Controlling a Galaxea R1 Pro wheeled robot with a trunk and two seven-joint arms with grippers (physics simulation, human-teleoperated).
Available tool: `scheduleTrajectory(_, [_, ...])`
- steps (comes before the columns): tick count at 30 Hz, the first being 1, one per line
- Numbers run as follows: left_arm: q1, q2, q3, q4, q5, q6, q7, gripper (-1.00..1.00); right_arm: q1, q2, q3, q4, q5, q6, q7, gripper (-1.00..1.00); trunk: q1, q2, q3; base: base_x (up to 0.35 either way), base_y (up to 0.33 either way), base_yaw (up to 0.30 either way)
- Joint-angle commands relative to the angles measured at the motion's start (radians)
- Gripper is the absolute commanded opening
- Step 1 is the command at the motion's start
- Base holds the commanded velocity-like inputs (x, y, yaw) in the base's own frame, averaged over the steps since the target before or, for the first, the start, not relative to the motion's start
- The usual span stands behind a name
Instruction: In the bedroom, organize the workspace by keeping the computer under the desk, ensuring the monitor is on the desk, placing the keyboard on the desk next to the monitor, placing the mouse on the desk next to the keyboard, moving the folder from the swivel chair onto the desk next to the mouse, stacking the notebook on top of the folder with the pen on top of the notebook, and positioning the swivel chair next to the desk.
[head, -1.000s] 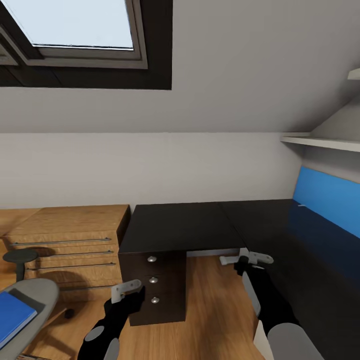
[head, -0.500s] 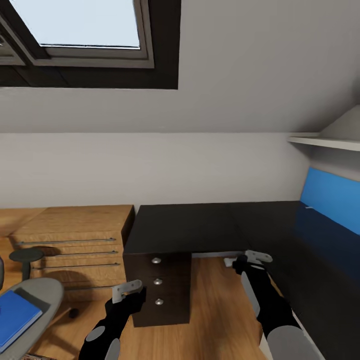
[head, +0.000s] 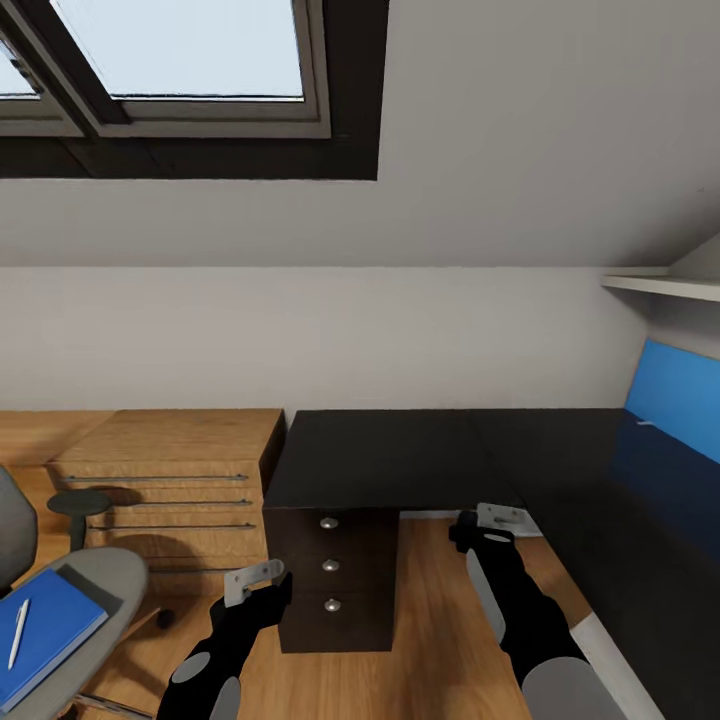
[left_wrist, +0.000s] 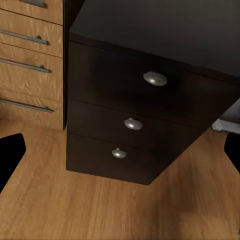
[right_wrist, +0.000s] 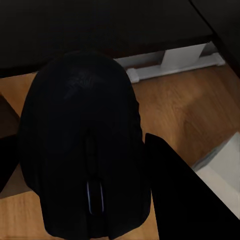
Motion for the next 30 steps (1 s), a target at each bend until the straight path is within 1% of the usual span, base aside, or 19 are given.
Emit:
scheduleTrajectory(1, [-0.001,0.000,-0.002,-0.001,0.011,0.003,0.009,1.00,-0.001,0.001,-0.001,-0.002,-0.009,0.003,-0.006,-1.00,-0.004,0.006,0.002,0.000,0.000,0.000])
scheduleTrajectory(4, [-0.001,0.000,-0.001,-0.003,0.011,0.003,0.009,1.00,-0.001,0.001,-0.001,-0.002,-0.008,0.002,-0.006,-1.00,-0.015,0.027,0.011,0.049,0.000,0.016])
scheduleTrajectory(9, [-0.001,0.000,-0.001,-0.003,0.011,0.003,0.010,1.00,0.002,0.002,0.002,-0.001,-0.007,0.001,-0.006,-1.00,-0.035,0.062,0.027,0.172,0.000,0.191])
scheduleTrajectory(10, [-0.001,0.000,-0.001,-0.002,0.011,0.003,0.010,1.00,0.003,0.002,0.004,-0.001,-0.007,0.001,-0.006,-1.00,-0.038,0.069,0.030,0.228,0.000,0.251])
scheduleTrajectory(12, [-0.001,0.000,-0.001,-0.002,0.011,0.003,0.009,1.00,0.006,0.002,0.020,-0.001,-0.007,0.001,-0.006,-1.00,-0.046,0.083,0.036,0.249,0.000,0.264])
scheduleTrajectory(14, [-0.001,-0.001,-0.002,-0.002,0.011,0.003,0.010,1.00,0.008,0.002,0.039,-0.001,-0.007,0.000,-0.006,-1.00,-0.046,0.083,0.036,0.246,0.000,0.272])
scheduleTrajectory(17, [-0.001,-0.001,-0.003,-0.001,0.011,0.003,0.010,1.00,0.012,0.002,0.052,-0.001,-0.007,0.000,-0.006,-1.00,-0.046,0.083,0.036,0.141,0.000,0.275])
scheduleTrajectory(23, [-0.001,-0.001,-0.003,-0.001,0.011,0.003,0.009,1.00,0.020,0.005,0.087,0.000,-0.008,-0.002,-0.006,-1.00,-0.046,0.083,0.036,0.029,0.000,0.277])
scheduleTrajectory(27, [-0.001,-0.001,-0.002,-0.001,0.011,0.003,0.009,1.00,0.026,0.007,0.103,0.000,-0.009,-0.002,-0.005,-1.00,-0.046,0.083,0.036,0.109,0.085,0.277])
scheduleTrajectory(30, [-0.001,-0.001,-0.002,-0.001,0.011,0.003,0.009,1.00,0.027,0.010,0.104,0.000,-0.009,-0.002,-0.004,-1.00,-0.046,0.083,0.036,0.226,0.195,0.277])
